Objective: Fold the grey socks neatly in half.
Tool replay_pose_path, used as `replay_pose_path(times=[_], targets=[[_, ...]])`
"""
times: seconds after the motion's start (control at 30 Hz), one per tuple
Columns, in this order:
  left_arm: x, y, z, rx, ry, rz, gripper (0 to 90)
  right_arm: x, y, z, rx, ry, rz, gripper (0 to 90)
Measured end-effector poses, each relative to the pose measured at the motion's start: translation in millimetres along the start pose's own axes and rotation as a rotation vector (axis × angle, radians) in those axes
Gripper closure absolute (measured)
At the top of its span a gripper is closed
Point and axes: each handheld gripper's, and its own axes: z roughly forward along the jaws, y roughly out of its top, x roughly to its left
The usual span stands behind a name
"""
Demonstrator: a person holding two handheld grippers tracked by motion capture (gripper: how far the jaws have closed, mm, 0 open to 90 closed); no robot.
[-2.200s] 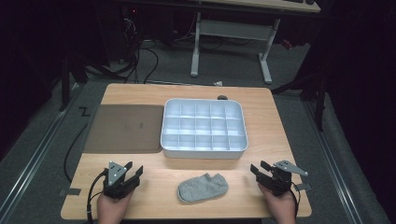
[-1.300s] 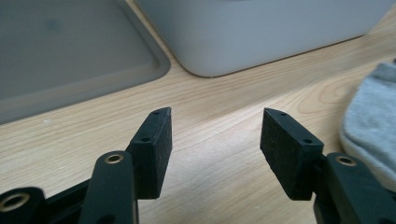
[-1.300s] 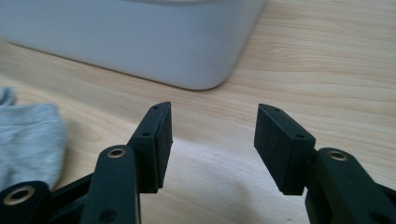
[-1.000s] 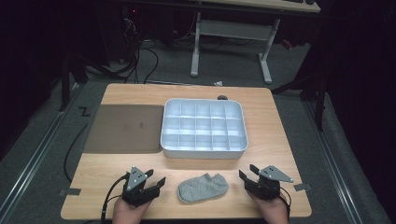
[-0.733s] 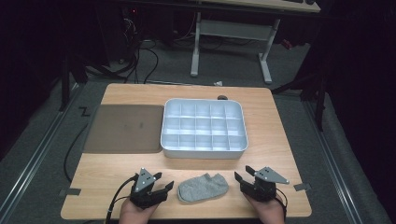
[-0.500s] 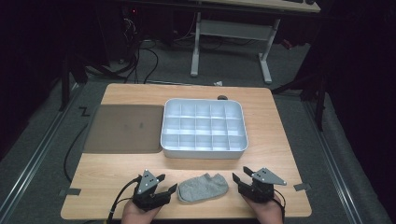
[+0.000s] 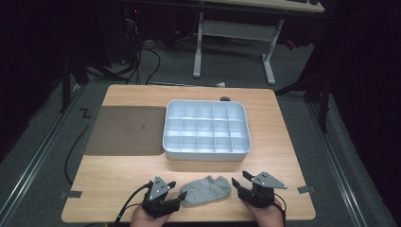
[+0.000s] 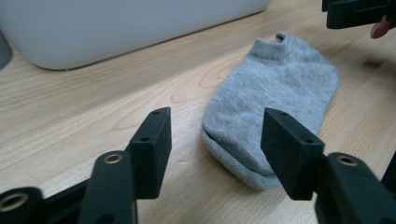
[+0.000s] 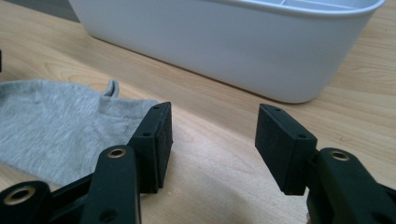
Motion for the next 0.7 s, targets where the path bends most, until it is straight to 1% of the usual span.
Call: replay_pose_path(times=[0.03,0.17,0.2,0.23,0.3,0.37,0.43,0.47,0.57,0.67,0.7], targets=[[-0.4,-0.1,1.3,-0.001,0.003,-0.001,47.6,1.0,-0.5,-0.1,0.003,0.0,-0.004,47.4],[-0.4,-1.3,6.2,0.027,0.016,0.002,53.1,3.7,-0.1,-0.2,0.003,0.008,-0.008,47.7],[-0.1,-1.8,6.6,0.032,0.025,0.002,54.4,4.6,0.0,-0.1,0.002,0.008,-0.006,47.7],[0.5,-2.1,6.5,0.036,0.036,0.005,58.0,5.1,0.0,0.0,0.0,0.008,-0.013,47.7],[1.8,-2.0,6.0,0.033,0.041,-0.001,60.2,6.3,-0.7,-0.1,0.003,0.011,-0.013,47.7],[3.8,-1.4,5.0,0.033,0.052,0.004,64.9,8.0,-1.8,0.3,0.009,0.013,-0.017,47.8],[5.0,-1.5,5.3,0.032,0.05,-0.006,66.3,9.2,-1.6,1.0,0.011,0.021,-0.015,47.9],[5.6,-1.8,5.7,0.038,0.052,-0.003,67.1,9.8,-1.3,1.1,0.012,0.026,-0.008,48.0],[5.4,-2.1,6.0,0.037,0.05,-0.005,67.5,13.2,0.0,2.5,0.013,0.055,0.009,48.6],[5.3,-2.9,6.1,0.042,0.044,-0.001,66.1,18.6,-0.8,4.6,0.026,0.065,-0.014,49.2],[5.4,-3.2,6.3,0.045,0.041,0.003,64.0,20.6,-1.5,6.2,0.035,0.069,-0.019,49.3]])
